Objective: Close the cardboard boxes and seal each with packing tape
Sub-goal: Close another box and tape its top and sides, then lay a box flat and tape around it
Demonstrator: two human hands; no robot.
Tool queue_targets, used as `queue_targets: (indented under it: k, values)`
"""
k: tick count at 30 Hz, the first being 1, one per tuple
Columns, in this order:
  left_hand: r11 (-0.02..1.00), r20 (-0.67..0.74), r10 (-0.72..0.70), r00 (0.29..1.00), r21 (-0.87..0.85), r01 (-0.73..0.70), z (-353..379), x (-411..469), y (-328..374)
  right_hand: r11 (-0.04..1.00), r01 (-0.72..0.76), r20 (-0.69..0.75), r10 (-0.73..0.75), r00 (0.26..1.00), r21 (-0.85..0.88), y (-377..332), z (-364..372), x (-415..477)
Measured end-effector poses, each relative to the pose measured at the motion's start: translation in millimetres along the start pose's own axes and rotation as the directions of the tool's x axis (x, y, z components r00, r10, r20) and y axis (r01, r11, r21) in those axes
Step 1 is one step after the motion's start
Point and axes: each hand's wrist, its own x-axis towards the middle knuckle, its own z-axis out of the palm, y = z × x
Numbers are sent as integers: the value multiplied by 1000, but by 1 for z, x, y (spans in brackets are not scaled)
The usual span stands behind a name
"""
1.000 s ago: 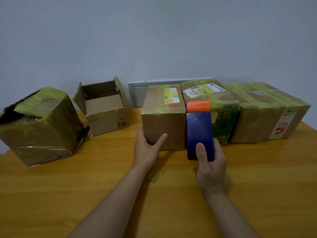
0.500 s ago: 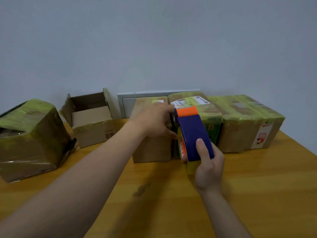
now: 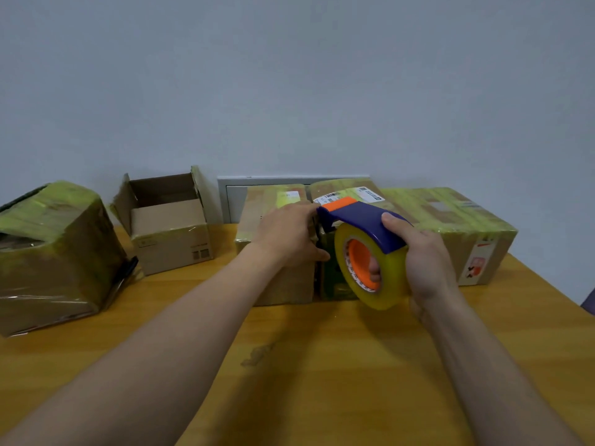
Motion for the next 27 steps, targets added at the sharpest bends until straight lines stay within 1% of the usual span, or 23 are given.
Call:
queue_targets:
  k: [3,5,7,9,12,14,16,17,18,20,22,24,26,27]
  values:
    - [1000,9,6,1000,-12,-6,-2,-2,2,1000,-17,15,18,1000,-8,-9,1,-2]
    - [1000,18,8,1000,-16,-8,-4,-3,2,999,-40,17,40,999,16,-17,0,-2]
    - [1000,20,4,1000,2,-4,-5,-4,2,993,-20,-16,22,1000,114,-32,-7,2]
    - [1000,12,-22,1000,15,22,-5,-5,5,981,39,-33,-33,999,191,-55,-17,5]
    - [999,-6,-30,1000,33,31,-5,-3,14,981,85,19,-90,996,173,-86,-27,3]
    - [998,24,-32,999,47,31,-11,1,19,986,65,52,-73,996,153,-92,-24,-2]
    - [999,86,-21,996,47,17,-18,3,19,995,23,63,-29,998,97,-88,-15,-8]
    - [1000,107,-19,994,9,19,-22,1,16,997,5,67,-10,998,75,-83,-10,-11]
    - [998,101,-22,995,-64,29,-27,-3,12,998,-9,73,4,997,69,-78,-4,-16]
    - [971,20,-78,997,-227,81,-38,-14,-3,994,-27,94,17,995,101,-64,8,-22]
    - [939,-114,-194,974,-309,151,-52,-27,-26,987,-21,140,-1,990,157,-48,24,-28]
    - [915,-208,-338,918,-301,269,-64,-43,-58,985,-3,177,-29,984,175,-31,47,-35]
    - [900,-231,-427,874,-198,387,-71,-61,-95,981,-10,194,-28,981,191,-12,74,-42]
    - [892,-215,-452,866,-131,434,-73,-70,-113,980,-19,200,-22,980,199,-4,88,-47]
